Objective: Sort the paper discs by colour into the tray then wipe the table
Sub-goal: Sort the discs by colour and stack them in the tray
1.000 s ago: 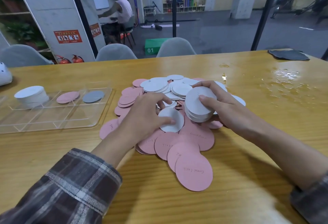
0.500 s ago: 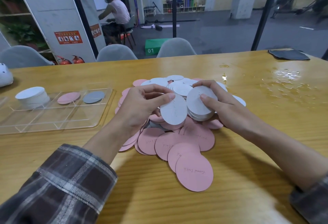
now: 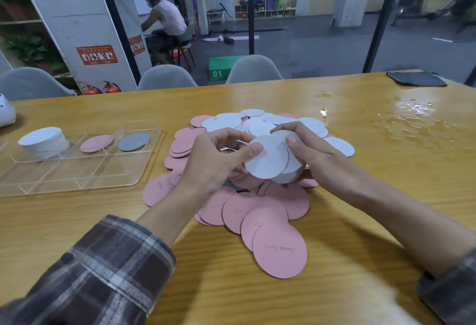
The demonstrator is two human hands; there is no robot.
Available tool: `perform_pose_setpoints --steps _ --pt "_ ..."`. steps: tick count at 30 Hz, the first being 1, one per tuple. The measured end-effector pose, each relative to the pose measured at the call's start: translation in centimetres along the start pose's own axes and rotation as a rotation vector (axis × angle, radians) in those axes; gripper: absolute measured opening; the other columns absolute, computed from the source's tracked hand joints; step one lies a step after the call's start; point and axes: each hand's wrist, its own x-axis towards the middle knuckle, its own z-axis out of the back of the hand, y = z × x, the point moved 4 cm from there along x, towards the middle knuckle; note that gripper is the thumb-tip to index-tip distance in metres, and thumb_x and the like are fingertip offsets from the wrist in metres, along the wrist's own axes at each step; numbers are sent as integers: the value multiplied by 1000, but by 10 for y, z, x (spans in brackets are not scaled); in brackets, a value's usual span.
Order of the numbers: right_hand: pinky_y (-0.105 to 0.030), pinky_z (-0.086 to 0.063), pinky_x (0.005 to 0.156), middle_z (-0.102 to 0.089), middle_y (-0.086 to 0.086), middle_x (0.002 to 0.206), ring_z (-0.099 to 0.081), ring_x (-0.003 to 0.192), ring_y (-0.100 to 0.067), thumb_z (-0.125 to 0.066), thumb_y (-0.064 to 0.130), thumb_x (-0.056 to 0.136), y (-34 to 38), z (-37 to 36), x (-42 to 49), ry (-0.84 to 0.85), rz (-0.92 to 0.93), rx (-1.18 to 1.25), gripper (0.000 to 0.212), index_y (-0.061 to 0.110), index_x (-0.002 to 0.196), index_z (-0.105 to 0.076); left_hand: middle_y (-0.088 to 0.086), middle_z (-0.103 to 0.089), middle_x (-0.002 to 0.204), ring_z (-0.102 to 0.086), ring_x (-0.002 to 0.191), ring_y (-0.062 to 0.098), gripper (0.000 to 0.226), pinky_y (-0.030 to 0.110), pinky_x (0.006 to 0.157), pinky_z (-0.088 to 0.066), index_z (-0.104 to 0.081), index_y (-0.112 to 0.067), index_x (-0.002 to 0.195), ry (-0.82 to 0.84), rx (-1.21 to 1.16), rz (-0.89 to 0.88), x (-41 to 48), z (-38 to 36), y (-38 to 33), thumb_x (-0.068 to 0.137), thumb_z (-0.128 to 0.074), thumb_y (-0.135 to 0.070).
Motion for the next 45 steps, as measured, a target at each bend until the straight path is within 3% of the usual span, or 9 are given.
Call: perform_pose_setpoints --steps 8,16,21,23,27,33,36,39,45 --pt "-40 -53 98 -65 16 119 -65 111 -13 -31 58 105 -1 -3 -1 17 -3 -6 36 44 126 -56 4 -68 71 -61 51 16 23 23 51 -48 -74 -9 88 -70 42 -81 -3 -9 -6 77 -92 -21" --pt "-10 -52 71 -68 31 92 -65 87 11 -44 34 109 -3 -4 1 20 53 -23 22 35 127 -56 3 -71 71 -61 58 16 19 31 56 -51 -78 -18 85 -103 82 -191 -7 -16 -8 78 -91 -28" --pt "-55 -53 94 -67 4 112 -68 104 -30 -44 32 109 -2 0 4 -44 75 89 23 37 128 -55 -10 -78 97 -73 88 10 22 33 83 -60 -77 -28 101 -75 134 -120 -3 -12 -2 87 -81 -45" --pt "-63 -51 96 -68 7 107 -67 95 -31 -44 30 109 -4 1 5 -42 116 119 25 38 130 -54 -9 -78 101 -74 91 8 22 30 85 -58 -74 -32 108 51 124 -59 -3 -15 1 89 -81 -40" --pt "-37 -51 81 -63 11 116 -62 94 -13 -44 30 109 -6 -1 6 7 223 37 37 44 144 -41 -7 -80 100 -76 96 7 34 19 85 -56 -67 -37 115 176 151 -125 -6 -18 -5 89 -82 -19" --pt "0 -33 93 -41 25 141 -43 115 25 -50 23 107 -8 -2 10 -1 311 -404 61 24 160 -19 -6 -76 106 -73 102 9 51 31 90 -61 -67 -23 122 63 395 -265 -1 0 -8 77 -91 -17" --pt "-21 -35 111 -47 10 146 -44 133 -2 -54 28 105 -18 -1 16 5 308 -530 58 20 157 -29 -10 -75 104 -72 99 3 47 22 87 -60 -70 -22 118 56 434 -264 -2 2 -5 77 -90 -13" --pt "-33 -37 107 -51 5 132 -45 121 -9 -54 36 104 -23 -1 19 -17 322 -649 50 18 148 -39 -20 -72 103 -71 97 -4 49 11 81 -56 -71 -18 125 73 480 -282 -4 2 -4 80 -89 -12" --pt "-14 -12 113 -30 0 161 -22 147 -11 -42 36 108 -27 -14 24 22 274 -682 68 17 164 -7 -10 -73 118 -69 112 15 66 40 102 -55 -50 -28 151 88 545 -238 -11 -11 2 88 -66 -40"
